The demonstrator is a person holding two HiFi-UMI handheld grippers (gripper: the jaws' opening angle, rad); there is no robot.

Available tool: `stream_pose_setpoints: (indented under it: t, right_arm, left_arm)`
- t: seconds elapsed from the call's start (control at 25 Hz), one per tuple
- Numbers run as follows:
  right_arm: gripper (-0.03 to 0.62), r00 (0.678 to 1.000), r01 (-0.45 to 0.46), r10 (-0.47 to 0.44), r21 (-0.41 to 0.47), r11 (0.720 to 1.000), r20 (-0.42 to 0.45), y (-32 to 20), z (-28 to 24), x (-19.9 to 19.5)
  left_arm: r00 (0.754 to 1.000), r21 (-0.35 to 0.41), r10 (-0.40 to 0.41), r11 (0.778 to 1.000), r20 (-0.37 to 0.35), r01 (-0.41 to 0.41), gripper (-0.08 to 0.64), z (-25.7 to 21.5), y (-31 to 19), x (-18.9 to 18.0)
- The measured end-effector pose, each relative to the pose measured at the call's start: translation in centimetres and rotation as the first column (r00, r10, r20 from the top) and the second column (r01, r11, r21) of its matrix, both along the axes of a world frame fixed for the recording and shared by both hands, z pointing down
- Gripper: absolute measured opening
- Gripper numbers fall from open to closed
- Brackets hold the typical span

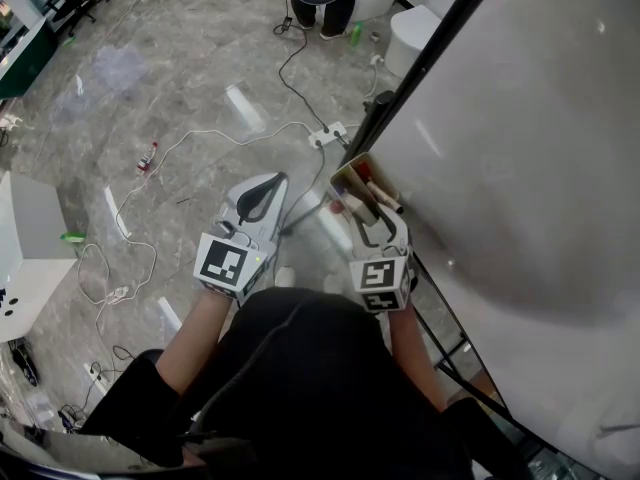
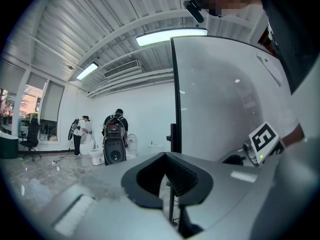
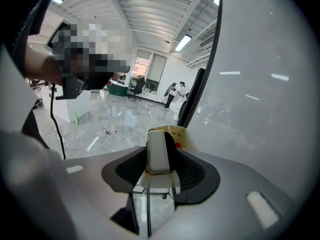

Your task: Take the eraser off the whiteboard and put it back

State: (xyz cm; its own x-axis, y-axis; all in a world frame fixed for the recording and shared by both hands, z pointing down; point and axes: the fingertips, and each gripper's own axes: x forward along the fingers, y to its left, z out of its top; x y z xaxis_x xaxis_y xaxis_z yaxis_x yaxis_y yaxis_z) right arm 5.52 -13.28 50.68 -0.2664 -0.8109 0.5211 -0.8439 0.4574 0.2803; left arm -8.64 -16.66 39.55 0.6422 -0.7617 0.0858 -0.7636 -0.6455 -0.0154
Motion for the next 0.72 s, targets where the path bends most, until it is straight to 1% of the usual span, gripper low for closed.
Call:
stream_pose_setpoints:
  t: [0.28,0.52,0.72]
  right_arm:
    - [0.201,1.0,-0.003,0.003,0.003,1.0,0.007,0.0,-0.1,-0.1]
    - [0.236,1.0,-0.005,0.005,0.003,1.0,0.012,-0.1,-0.2,-0.1]
    - [0.25,1.0,-0.006,0.005,0.028,1.0,0.028,0.1,-1.2,-0.3]
  left_arm:
    - [1.0,-0.005,-0.006,1.0,0.029,0.006,0.006,-0.1,-0.4,-0.5]
    - [1.0,-0.005,0.006,1.0,0.027,-0.006,0.006,0.1,-0.5,-0.3]
    - [1.0,-0.01,0.015,1.0,0.023,-0.015,0.006,0.3,-0.5,-0.3]
